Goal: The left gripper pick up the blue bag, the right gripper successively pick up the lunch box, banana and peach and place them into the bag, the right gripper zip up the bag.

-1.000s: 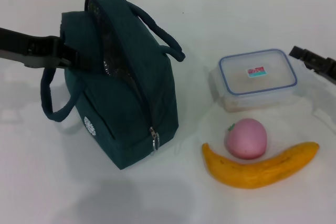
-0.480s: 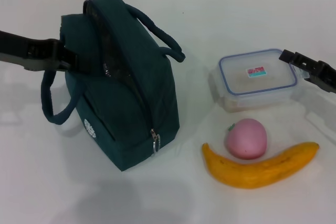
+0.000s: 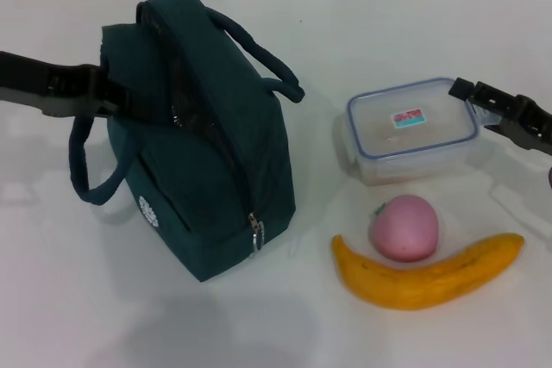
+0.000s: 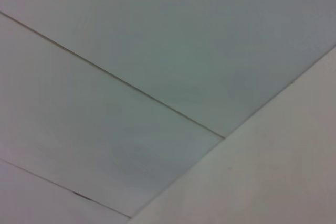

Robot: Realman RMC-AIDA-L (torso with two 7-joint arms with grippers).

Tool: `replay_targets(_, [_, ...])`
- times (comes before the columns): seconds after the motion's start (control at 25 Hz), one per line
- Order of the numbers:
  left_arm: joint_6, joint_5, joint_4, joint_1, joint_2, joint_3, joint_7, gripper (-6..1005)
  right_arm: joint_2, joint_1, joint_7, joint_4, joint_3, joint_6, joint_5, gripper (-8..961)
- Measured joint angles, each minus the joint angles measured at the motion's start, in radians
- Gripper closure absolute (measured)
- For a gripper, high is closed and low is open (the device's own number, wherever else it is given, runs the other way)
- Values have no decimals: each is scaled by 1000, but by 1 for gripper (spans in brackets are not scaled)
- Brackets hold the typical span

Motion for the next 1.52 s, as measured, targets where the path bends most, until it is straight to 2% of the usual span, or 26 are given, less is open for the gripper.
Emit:
replay_targets(0.16, [0, 0, 0, -3, 0, 0, 0, 963, 3, -4, 23, -1, 10, -17, 6, 219])
replay_targets(0.56, [0, 0, 0, -4, 0, 0, 9, 963, 13, 13, 82, 1, 1, -29, 7, 648])
replay_targets(0.92, [-2, 0, -28, -4, 0, 0, 29, 963, 15, 15, 115, 16, 6, -40, 7, 739])
replay_targets(1.52, [-1, -26, -38, 2, -2, -3, 33, 962, 17, 5, 114, 38, 2, -48, 50, 796])
